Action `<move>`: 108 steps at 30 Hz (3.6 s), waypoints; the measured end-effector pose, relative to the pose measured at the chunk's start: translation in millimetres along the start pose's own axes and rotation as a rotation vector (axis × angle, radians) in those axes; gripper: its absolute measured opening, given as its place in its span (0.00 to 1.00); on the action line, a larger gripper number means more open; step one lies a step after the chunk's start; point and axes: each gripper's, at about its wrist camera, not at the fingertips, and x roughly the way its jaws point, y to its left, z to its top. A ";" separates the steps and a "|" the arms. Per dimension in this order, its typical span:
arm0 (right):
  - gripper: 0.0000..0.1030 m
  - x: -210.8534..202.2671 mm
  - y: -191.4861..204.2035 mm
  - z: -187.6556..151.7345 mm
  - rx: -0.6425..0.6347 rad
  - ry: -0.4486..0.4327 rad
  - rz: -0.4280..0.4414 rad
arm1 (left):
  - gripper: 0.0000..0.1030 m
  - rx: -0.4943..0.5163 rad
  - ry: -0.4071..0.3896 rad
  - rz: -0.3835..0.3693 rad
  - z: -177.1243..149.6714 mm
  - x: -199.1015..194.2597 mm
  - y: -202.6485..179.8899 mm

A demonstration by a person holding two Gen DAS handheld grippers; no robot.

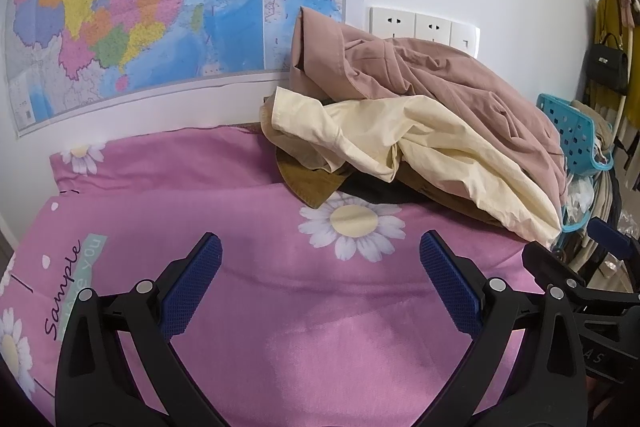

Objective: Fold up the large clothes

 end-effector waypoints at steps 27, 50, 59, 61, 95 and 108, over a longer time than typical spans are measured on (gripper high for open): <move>0.94 -0.1 0.1 2.4 -0.006 -0.005 0.009 | 0.95 -0.004 -0.006 -0.003 3.3 -1.2 -1.3; 0.92 119.7 43.7 153.9 -0.346 -0.062 0.011 | 0.95 -0.014 0.058 0.048 29.7 70.3 45.3; 0.95 219.6 94.0 190.8 -0.533 0.081 0.111 | 0.95 -0.026 0.077 0.082 40.6 99.7 71.6; 0.92 229.7 99.9 191.5 -0.556 0.072 0.095 | 0.95 -0.020 0.094 0.094 40.2 110.0 77.2; 0.09 -94.1 -83.7 323.3 -0.109 -0.490 0.239 | 0.94 0.438 -0.346 -0.495 106.7 98.6 -99.5; 0.09 -207.0 -112.4 297.7 -0.135 -0.620 0.250 | 0.12 0.224 -0.480 -0.523 196.5 16.5 -14.7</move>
